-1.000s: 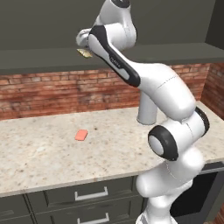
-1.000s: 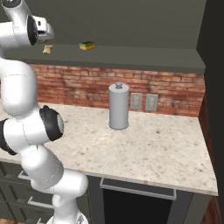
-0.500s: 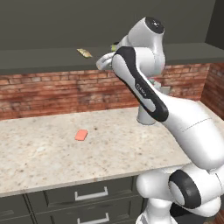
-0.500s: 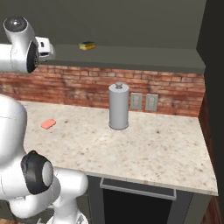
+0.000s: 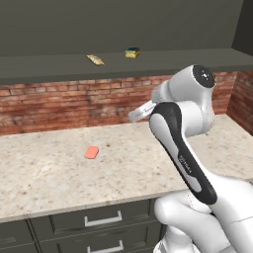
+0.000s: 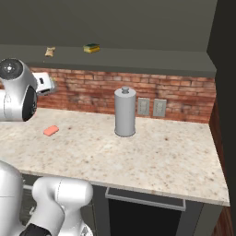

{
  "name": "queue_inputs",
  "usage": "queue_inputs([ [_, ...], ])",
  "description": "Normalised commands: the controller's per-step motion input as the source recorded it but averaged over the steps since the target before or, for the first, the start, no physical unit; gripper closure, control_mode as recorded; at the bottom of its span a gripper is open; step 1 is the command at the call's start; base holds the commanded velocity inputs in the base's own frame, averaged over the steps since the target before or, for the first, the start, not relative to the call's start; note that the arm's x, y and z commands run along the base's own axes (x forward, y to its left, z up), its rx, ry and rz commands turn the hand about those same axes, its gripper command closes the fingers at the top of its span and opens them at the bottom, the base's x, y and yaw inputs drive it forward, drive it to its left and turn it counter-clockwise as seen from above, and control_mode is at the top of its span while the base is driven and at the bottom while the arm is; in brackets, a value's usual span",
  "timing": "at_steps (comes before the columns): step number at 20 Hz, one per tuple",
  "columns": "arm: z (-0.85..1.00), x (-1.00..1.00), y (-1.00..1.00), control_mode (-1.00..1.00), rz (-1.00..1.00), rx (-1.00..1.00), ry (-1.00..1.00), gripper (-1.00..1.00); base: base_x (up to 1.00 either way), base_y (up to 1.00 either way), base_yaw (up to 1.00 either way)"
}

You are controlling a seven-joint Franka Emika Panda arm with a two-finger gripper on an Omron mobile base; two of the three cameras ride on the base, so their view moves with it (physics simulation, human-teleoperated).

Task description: Pick the bar and cereal from the counter and place them in the cabinets closest to them.

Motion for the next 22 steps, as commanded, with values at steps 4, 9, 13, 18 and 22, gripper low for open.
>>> queue_inputs([
  [4, -0.57, -0.71, -0.10, -1.00, 0.03, -0.05, -0.03, -1.00, 0.00, 0.00, 0.00],
  [9, -0.11, -0.14, -0.04, -1.00, 0.01, -0.01, -0.01, -1.00, 0.00, 0.00, 0.00],
  [13, 0.00, 0.00, 0.00, 1.00, 0.00, 0.00, 0.00, -1.00, -0.11, 0.00, 0.00],
  [18, 0.00, 0.00, 0.00, 1.00, 0.00, 0.00, 0.00, -1.00, -0.48, 0.00, 0.00],
  [22, 0.00, 0.00, 0.00, 1.00, 0.00, 0.00, 0.00, -1.00, -0.57, 0.00, 0.00],
])
